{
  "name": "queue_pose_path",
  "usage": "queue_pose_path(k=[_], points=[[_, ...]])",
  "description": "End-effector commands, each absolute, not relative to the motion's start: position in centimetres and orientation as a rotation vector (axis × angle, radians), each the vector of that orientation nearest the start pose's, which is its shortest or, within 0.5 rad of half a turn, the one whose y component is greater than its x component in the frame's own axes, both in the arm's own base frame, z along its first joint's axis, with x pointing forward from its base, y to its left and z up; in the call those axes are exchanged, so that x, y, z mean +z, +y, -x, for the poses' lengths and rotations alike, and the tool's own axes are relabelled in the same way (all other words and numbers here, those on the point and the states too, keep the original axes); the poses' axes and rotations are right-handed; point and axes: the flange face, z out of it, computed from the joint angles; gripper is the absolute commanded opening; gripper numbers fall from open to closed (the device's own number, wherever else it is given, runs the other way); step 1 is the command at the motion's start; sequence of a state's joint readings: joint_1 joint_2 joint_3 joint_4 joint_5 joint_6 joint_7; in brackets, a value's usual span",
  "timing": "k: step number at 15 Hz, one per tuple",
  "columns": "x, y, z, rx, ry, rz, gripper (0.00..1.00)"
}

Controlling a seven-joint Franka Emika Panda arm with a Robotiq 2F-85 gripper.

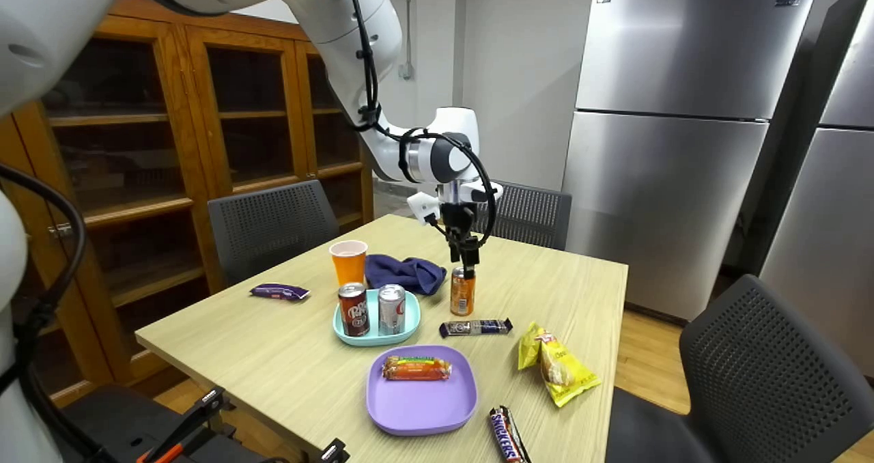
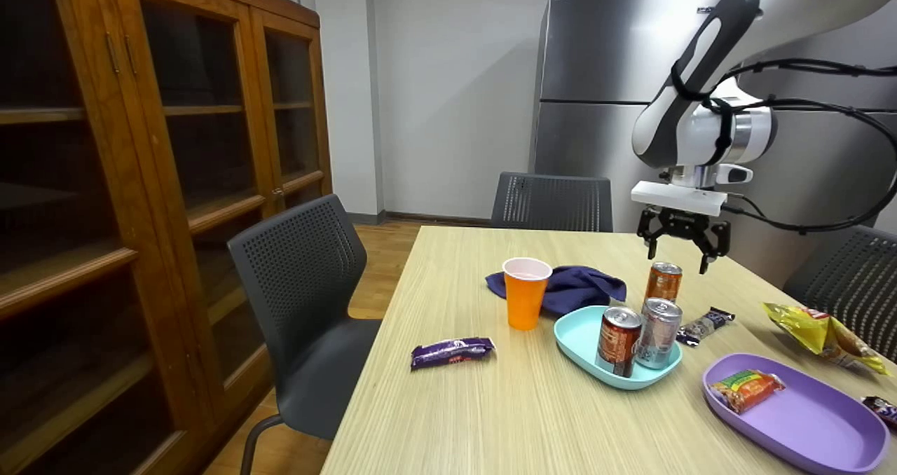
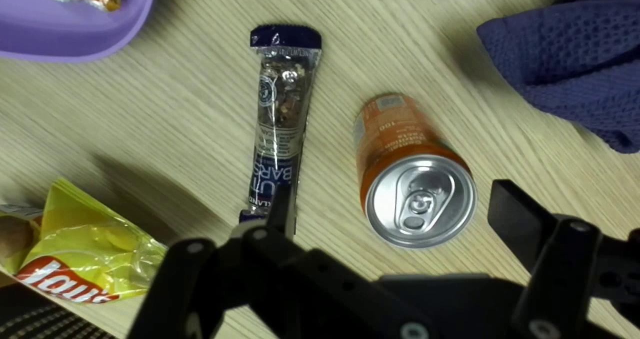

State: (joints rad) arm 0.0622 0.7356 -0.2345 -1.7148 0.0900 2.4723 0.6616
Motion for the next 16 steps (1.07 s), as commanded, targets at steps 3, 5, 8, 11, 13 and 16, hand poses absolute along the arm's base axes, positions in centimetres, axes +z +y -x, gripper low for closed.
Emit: queue_pose_path(k=[3,5,8,11,13,16], points=[[17.2,-10.3,-69.4,-0.078,1.357,2.928,1.0],[16.8,-10.3,-69.9,-0.063,1.362,2.934,1.0],[16.0,-10.5,-70.2,-0.038,1.363,2.941,1.0],[15.3,-10.6,-70.3,-0.009,1.367,2.946,1.0],[15.1,-10.7,-70.2,0.003,1.366,2.944,1.0],[14.9,-10.6,-69.9,0.015,1.36,2.948,1.0]])
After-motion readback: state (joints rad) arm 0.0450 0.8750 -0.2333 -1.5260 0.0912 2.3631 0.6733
